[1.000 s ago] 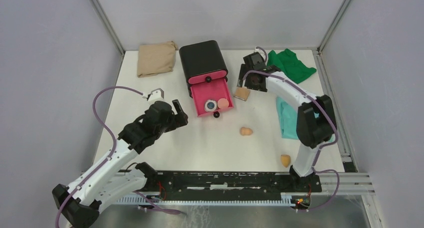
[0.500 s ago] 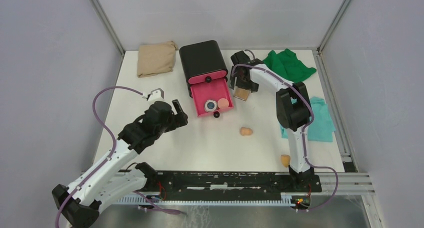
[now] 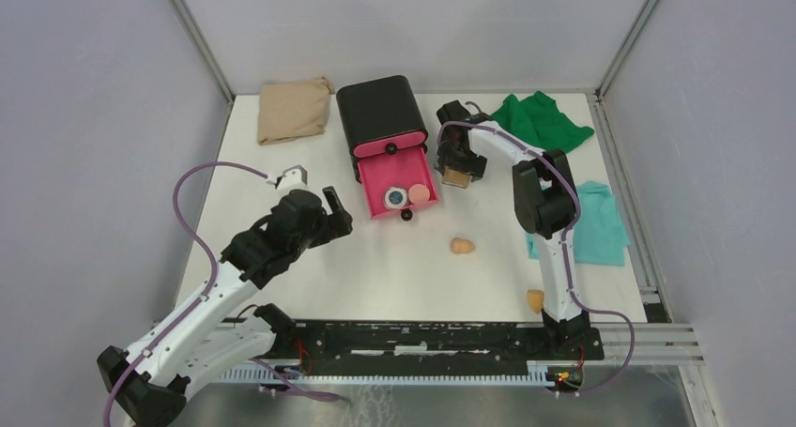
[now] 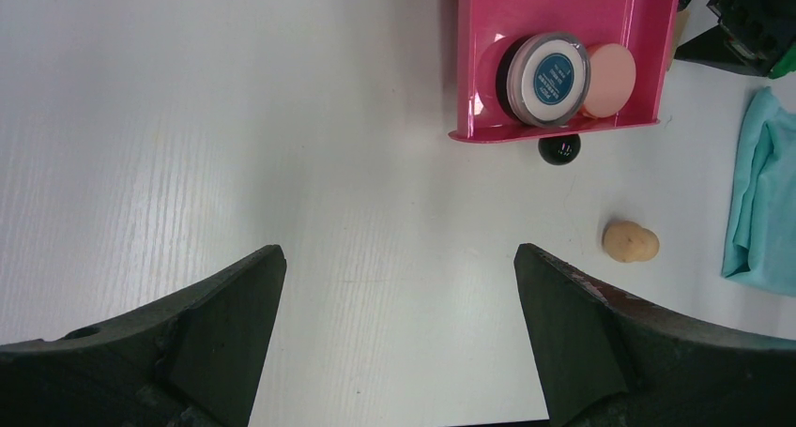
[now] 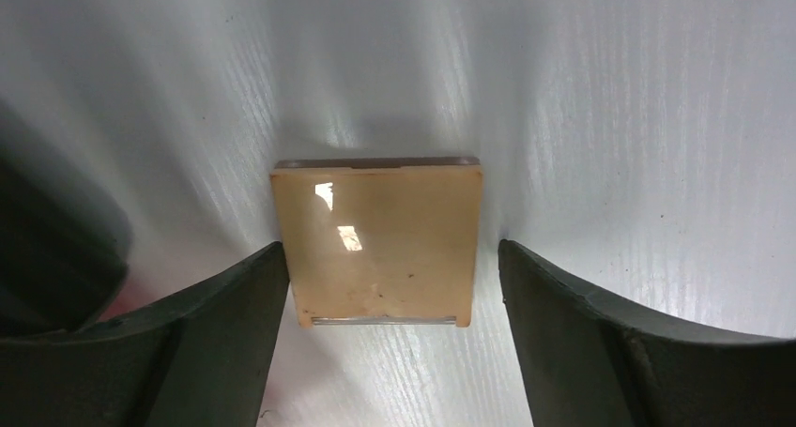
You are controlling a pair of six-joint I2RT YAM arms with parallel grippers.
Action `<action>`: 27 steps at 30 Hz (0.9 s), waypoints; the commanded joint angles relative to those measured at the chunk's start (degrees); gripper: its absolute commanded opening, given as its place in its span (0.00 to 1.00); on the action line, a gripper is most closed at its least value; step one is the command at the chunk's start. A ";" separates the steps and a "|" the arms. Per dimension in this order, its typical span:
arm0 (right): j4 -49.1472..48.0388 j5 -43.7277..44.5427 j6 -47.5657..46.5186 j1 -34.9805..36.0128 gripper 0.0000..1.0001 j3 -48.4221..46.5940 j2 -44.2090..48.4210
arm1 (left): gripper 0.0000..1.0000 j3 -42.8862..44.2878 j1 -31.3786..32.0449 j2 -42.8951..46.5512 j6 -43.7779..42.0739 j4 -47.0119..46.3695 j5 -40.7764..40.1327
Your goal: Organize the makeup
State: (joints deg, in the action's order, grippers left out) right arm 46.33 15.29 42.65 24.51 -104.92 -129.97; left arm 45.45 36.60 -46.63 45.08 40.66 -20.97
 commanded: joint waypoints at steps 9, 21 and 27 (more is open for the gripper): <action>-3.52 0.79 -1.66 -0.90 0.72 6.31 5.94 | 0.99 1.70 -0.30 1.50 1.99 0.42 -1.64; -9.72 -9.18 -7.28 -1.46 0.63 24.59 29.55 | 1.00 2.28 -0.30 0.71 1.91 0.43 -2.98; -11.77 -13.83 -5.65 2.47 0.62 26.54 36.89 | 1.00 3.64 -0.36 1.29 2.25 0.84 -5.57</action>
State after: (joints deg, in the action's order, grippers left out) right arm 38.20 5.39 36.64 23.81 -77.71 -96.51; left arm 45.82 36.60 -46.09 45.10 41.71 -22.83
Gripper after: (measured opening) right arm 0.712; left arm 0.994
